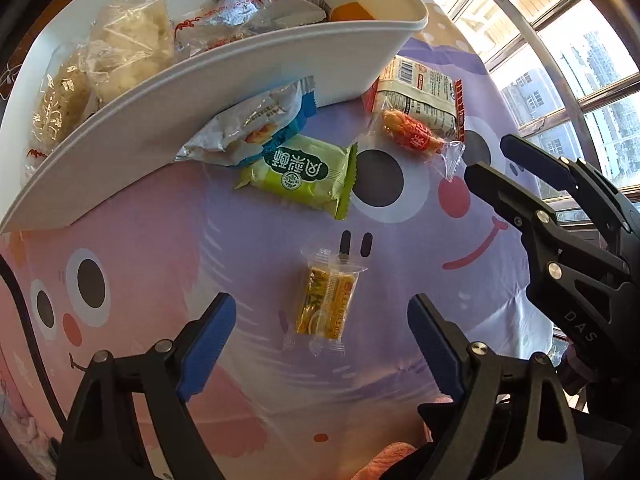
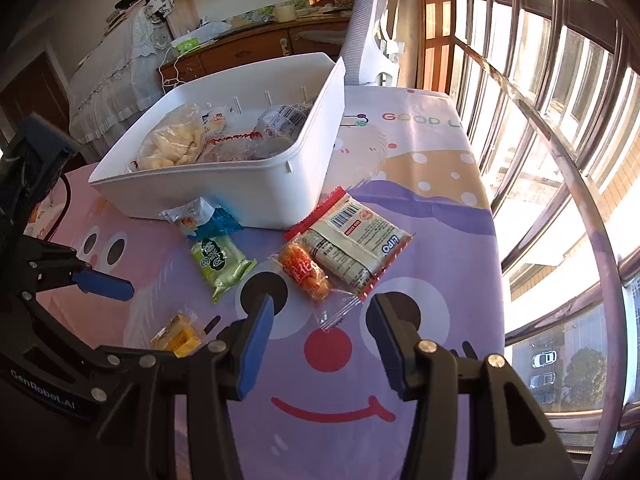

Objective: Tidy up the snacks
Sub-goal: 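Grasp the yellow-wrapped snack with the left gripper while the right grasps the orange snack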

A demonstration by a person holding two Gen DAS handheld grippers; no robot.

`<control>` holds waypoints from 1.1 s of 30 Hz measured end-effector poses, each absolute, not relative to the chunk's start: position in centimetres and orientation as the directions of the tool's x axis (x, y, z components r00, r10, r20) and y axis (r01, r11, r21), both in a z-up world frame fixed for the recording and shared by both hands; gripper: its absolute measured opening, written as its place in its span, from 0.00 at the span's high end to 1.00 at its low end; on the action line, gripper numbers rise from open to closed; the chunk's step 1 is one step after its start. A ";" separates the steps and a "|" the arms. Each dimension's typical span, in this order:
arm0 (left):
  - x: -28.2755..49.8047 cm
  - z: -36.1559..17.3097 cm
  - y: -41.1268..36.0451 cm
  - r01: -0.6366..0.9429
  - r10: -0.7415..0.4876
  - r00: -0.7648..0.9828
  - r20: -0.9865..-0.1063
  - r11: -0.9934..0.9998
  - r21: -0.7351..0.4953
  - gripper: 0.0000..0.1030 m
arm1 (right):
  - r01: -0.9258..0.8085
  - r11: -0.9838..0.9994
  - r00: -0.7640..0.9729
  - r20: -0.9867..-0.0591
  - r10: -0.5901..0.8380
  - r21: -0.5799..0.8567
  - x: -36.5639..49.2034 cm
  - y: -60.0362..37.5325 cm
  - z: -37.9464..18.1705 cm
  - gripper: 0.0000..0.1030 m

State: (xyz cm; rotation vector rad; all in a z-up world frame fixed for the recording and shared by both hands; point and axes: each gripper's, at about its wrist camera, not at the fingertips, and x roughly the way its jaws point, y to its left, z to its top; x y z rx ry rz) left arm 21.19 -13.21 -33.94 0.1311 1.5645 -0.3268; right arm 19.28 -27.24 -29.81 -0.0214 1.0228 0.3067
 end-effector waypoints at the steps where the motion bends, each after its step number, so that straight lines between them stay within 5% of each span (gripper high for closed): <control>1: 21.2 -34.4 -13.3 0.286 -0.115 -0.035 -0.993 0.951 -0.120 0.16 | -0.275 0.953 0.480 -0.841 0.250 0.127 19.5 -27.2 -30.0 0.51; 11: 21.2 -37.1 -14.2 0.292 -0.058 -0.081 -0.995 0.953 -0.080 0.27 | -0.348 0.930 0.450 -0.848 0.279 0.121 21.6 -26.1 -32.5 0.60; 20: 22.2 -37.9 -14.4 0.288 -0.033 -0.092 -0.995 0.956 -0.058 0.50 | -0.382 0.915 0.417 -0.859 0.297 0.131 22.8 -25.4 -33.7 0.77; 25: 23.8 -37.6 -14.2 0.270 -0.043 -0.094 -0.995 0.961 -0.067 0.72 | -0.387 0.911 0.403 -0.864 0.303 0.138 22.9 -25.4 -33.8 0.79; 33: 24.3 -37.1 -13.9 0.267 -0.067 -0.083 -0.994 0.960 -0.087 0.76 | -0.376 0.915 0.378 -0.876 0.298 0.149 23.1 -25.4 -33.7 0.81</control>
